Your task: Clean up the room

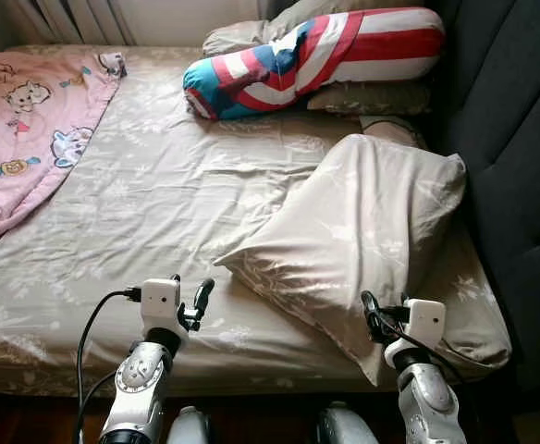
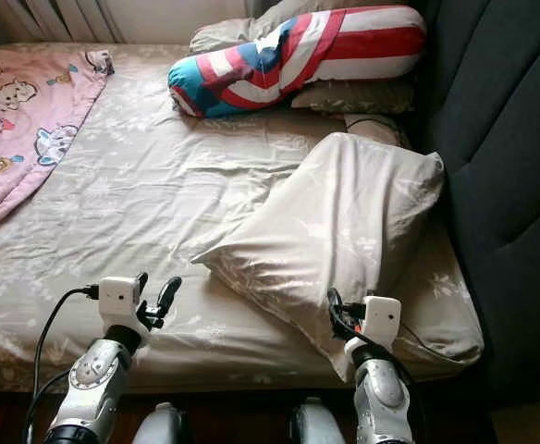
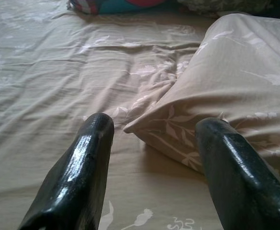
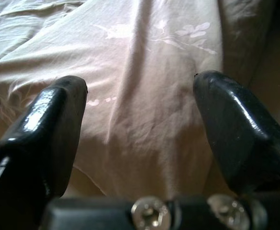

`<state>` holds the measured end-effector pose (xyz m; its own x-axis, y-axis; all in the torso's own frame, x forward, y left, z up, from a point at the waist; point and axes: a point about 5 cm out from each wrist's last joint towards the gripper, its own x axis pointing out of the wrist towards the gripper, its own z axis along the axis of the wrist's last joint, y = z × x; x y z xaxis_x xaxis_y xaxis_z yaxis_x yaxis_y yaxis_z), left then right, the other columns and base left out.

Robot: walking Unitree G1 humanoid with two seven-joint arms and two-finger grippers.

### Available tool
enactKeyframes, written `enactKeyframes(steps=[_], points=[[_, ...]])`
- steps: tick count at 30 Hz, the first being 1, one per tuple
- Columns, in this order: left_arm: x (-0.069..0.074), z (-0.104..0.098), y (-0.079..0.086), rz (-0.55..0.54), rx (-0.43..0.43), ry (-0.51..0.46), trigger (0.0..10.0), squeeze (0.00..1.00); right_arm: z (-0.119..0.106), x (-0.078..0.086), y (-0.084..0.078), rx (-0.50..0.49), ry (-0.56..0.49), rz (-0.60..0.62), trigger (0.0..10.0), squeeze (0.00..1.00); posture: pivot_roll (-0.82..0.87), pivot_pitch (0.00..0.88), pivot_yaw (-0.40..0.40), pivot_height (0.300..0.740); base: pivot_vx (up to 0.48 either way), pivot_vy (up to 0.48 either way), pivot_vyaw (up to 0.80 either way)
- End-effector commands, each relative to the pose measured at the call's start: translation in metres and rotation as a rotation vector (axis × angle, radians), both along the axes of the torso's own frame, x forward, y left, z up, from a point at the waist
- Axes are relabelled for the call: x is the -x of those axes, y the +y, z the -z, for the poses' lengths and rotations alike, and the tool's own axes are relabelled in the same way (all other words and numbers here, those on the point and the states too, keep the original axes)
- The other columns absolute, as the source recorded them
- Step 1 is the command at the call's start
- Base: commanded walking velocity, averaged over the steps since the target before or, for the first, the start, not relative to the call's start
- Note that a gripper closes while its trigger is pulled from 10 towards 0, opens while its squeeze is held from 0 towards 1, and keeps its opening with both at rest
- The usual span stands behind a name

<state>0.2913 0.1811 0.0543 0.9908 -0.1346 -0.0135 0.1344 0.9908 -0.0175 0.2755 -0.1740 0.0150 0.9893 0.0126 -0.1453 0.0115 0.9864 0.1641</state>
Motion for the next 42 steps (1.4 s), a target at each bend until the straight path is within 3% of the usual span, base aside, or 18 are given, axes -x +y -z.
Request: enactKeyframes(steps=[1, 11, 35, 42], points=[[0.003, 0.003, 0.000, 0.005, -0.006, 0.018, 10.0, 0.00, 0.004, 0.002, 0.002, -0.010, 0.021, -0.007, 10.0, 0.00, 0.00, 0.169, -0.016, 0.657, 0.000, 0.000, 0.00], [0.004, 0.004, 0.001, 0.004, -0.012, 0.027, 10.0, 0.00, 0.005, 0.003, 0.002, -0.012, 0.031, 0.003, 10.0, 0.00, 0.00, 0.175, -0.012, 0.657, 0.048, 0.000, 0.00], [0.006, 0.005, 0.001, 0.006, -0.023, 0.029, 10.0, 0.00, 0.009, 0.004, 0.001, -0.022, 0.060, 0.024, 10.0, 0.00, 0.01, 0.179, -0.013, 0.657, 0.320, 0.000, 0.00], [0.008, 0.005, 0.002, 0.011, -0.029, 0.031, 10.0, 0.00, 0.015, 0.006, -0.007, -0.029, 0.111, 0.097, 10.0, 0.00, 0.02, 0.186, -0.014, 0.657, 0.000, 0.000, 0.00]])
